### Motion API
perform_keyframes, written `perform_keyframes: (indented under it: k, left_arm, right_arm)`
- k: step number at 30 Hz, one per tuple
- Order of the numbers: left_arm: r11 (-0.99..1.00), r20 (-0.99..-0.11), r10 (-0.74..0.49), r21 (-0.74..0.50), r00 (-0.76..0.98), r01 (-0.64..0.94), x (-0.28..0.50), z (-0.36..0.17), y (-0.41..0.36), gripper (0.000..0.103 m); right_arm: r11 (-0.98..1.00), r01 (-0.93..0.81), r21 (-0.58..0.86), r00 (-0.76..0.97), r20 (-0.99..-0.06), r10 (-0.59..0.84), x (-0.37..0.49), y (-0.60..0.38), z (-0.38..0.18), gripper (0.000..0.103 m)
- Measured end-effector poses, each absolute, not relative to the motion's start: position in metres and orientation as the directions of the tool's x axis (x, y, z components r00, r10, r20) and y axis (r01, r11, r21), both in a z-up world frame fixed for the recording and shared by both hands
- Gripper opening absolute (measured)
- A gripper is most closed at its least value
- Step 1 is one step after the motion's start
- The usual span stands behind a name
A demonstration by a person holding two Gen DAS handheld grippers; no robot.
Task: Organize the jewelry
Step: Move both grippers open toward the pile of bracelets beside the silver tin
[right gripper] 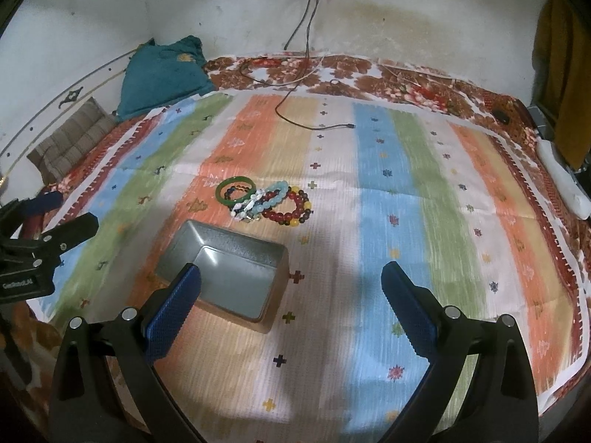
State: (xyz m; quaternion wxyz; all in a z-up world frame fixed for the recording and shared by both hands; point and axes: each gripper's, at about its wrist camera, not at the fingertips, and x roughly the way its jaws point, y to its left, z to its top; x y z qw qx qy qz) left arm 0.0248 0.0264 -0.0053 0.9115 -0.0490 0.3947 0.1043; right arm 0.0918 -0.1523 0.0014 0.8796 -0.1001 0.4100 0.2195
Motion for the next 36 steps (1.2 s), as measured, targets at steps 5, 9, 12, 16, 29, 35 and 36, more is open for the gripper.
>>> perform_keyframes:
  k: [5, 9, 12, 16, 29, 35, 36]
  left_arm:
    - [0.973, -0.736, 0.166, 0.016, 0.656, -0.229, 0.037, -0.006, 0.03, 0.098]
    - [0.974, -0.742, 0.151, -0.002, 0.653, -0.228, 0.044, -0.005, 0.036, 0.098]
    - [0.971, -0.746, 0.173, 0.021, 0.643, -0.237, 0.053, -0.006, 0.038, 0.098]
    - [0.97, -0.745, 0.197, 0.053, 0.637, -0.239, 0.062, -0.007, 0.038, 0.098]
    - [0.958, -0.785, 0.197, 0.026, 0.587, -0.286, 0.093, -0.02, 0.059, 0.098]
    - [0.956, -0.791, 0.201, 0.031, 0.577, -0.291, 0.105, -0.023, 0.062, 0.098]
    - [0.956, -0.795, 0.198, 0.026, 0.574, -0.293, 0.107, -0.024, 0.063, 0.098]
  right_arm:
    - [0.884, -0.467, 0.018, 0.551, -0.776, 0.307, 0.101, -0.147, 0.0, 0.099]
    - [0.88, -0.475, 0.016, 0.542, -0.783, 0.307, 0.105, -0.143, 0.0, 0.099]
    - [0.882, -0.47, 0.021, 0.541, -0.783, 0.307, 0.108, -0.143, -0.001, 0.099]
    - [0.884, -0.466, 0.028, 0.532, -0.789, 0.305, 0.117, -0.139, -0.003, 0.099]
    - [0.893, -0.449, 0.028, 0.507, -0.815, 0.281, 0.147, -0.132, -0.011, 0.099]
    - [0.891, -0.451, 0.039, 0.495, -0.82, 0.286, 0.157, -0.128, -0.013, 0.099]
    - [0.892, -0.45, 0.038, 0.49, -0.825, 0.282, 0.16, -0.126, -0.014, 0.099]
